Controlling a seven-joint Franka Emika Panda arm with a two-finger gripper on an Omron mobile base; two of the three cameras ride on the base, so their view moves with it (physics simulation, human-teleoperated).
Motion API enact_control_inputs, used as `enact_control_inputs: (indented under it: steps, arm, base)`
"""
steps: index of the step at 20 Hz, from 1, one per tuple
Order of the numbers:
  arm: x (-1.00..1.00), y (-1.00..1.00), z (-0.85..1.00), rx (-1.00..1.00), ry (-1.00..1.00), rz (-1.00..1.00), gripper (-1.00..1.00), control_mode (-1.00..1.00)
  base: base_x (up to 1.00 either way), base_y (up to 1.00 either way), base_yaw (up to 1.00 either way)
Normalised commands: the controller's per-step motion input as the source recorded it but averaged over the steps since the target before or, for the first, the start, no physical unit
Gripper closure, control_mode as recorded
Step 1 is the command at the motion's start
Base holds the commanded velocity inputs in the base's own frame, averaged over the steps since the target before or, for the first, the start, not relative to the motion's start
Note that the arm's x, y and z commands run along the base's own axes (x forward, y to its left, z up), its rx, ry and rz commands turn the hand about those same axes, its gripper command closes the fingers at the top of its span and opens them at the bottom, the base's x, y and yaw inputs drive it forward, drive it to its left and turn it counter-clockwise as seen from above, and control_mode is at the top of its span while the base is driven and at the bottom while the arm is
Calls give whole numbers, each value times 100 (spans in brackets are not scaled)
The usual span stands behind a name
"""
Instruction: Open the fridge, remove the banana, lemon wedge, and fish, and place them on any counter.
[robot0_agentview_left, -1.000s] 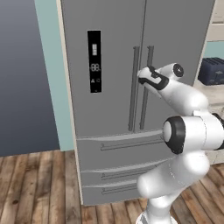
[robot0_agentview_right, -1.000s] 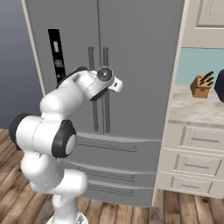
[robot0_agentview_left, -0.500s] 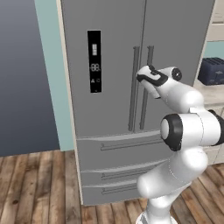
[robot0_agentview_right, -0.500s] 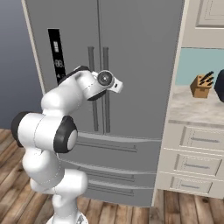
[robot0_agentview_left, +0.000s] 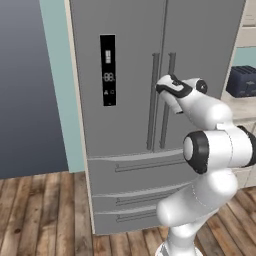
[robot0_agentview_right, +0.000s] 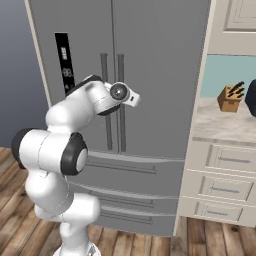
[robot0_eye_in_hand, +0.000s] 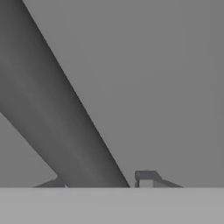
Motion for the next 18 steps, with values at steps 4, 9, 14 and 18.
enact_control_inputs:
  steps: [4,9,14,18]
  arm:
    - [-76,-24,0,0,0,-13,100,-100]
    - [-86,-53,0,0,1,-9,100,-100]
    - [-100,-98,0,0,5,-10,100,-100]
    - [-100,-100,0,0,5,-5,100,-100]
  base:
    - [0,0,0]
    - [0,0,0]
    - [0,0,0]
    - [0,0,0]
